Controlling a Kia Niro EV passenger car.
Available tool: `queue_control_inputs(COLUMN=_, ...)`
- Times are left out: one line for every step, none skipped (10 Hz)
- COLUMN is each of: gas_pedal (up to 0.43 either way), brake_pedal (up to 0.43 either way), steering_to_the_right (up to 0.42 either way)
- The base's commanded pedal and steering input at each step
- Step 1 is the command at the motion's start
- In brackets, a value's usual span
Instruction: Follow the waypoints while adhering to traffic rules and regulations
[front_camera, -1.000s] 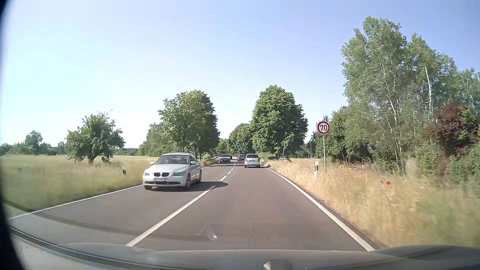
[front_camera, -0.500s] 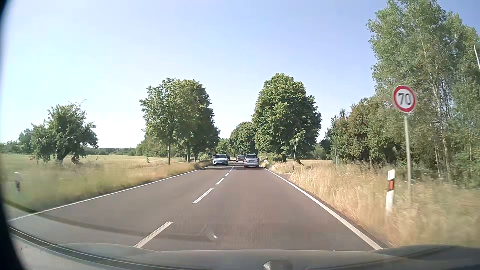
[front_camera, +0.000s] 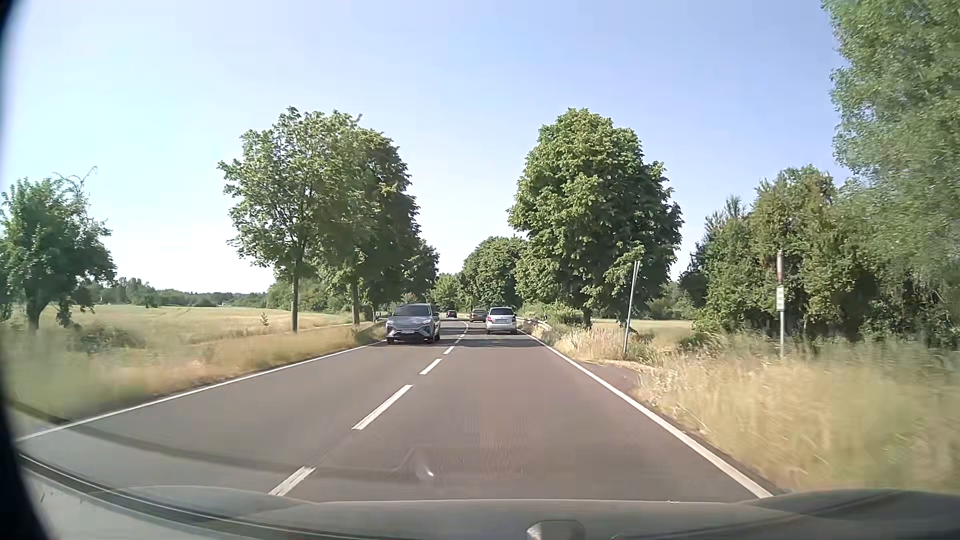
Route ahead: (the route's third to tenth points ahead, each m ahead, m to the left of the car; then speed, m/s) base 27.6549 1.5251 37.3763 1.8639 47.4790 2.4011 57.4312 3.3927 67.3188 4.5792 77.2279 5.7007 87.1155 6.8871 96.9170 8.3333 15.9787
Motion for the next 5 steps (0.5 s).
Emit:
queue_control_inputs(gas_pedal=0.118, brake_pedal=0.018, steering_to_the_right=-0.004)
queue_control_inputs(gas_pedal=0.118, brake_pedal=0.018, steering_to_the_right=-0.004)
queue_control_inputs(gas_pedal=0.118, brake_pedal=0.018, steering_to_the_right=-0.004)
queue_control_inputs(gas_pedal=0.118, brake_pedal=0.018, steering_to_the_right=-0.004)
queue_control_inputs(gas_pedal=0.118, brake_pedal=0.018, steering_to_the_right=-0.004)
